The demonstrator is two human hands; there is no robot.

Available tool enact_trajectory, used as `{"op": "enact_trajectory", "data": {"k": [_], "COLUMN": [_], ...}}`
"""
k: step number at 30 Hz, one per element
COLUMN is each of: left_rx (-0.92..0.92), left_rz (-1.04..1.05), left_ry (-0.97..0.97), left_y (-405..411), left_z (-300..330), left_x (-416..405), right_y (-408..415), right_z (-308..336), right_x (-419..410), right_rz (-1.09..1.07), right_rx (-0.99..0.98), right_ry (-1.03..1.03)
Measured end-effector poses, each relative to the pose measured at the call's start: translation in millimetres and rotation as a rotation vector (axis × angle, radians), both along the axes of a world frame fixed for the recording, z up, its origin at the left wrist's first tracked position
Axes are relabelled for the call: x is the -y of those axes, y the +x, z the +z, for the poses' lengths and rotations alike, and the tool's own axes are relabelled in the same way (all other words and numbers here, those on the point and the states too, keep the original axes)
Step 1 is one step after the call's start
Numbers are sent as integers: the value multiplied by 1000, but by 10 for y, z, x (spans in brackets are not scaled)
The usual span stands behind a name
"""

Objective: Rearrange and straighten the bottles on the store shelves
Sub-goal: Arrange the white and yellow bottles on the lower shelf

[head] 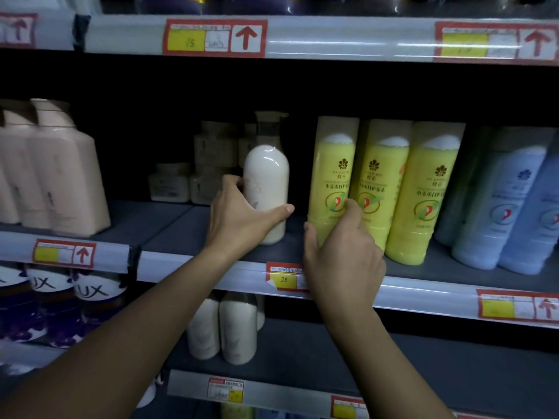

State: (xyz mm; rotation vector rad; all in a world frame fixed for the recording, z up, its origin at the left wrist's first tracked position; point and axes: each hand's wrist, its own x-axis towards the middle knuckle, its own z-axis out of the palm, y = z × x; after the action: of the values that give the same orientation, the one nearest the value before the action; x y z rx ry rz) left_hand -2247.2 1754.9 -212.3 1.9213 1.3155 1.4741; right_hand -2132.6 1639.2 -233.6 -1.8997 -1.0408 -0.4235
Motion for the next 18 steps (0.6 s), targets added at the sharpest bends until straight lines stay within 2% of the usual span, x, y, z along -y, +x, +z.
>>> {"op": "enact_trajectory", "data": {"k": [6, 12, 18], "left_rx": [22, 121, 145], "left_rz": [9, 31, 44], "left_ry": [8, 148, 214], "left_y": [-72, -124, -202], "left_z": [-7, -10, 147], "left_x": [42, 212, 420], "right_y": [9, 30, 22], "right_z": [43, 51, 161], "right_x": [-93, -54, 143], "right_rz": [24, 94, 136], "right_rx": [-87, -109, -109], "right_ry": [2, 77, 188]}}
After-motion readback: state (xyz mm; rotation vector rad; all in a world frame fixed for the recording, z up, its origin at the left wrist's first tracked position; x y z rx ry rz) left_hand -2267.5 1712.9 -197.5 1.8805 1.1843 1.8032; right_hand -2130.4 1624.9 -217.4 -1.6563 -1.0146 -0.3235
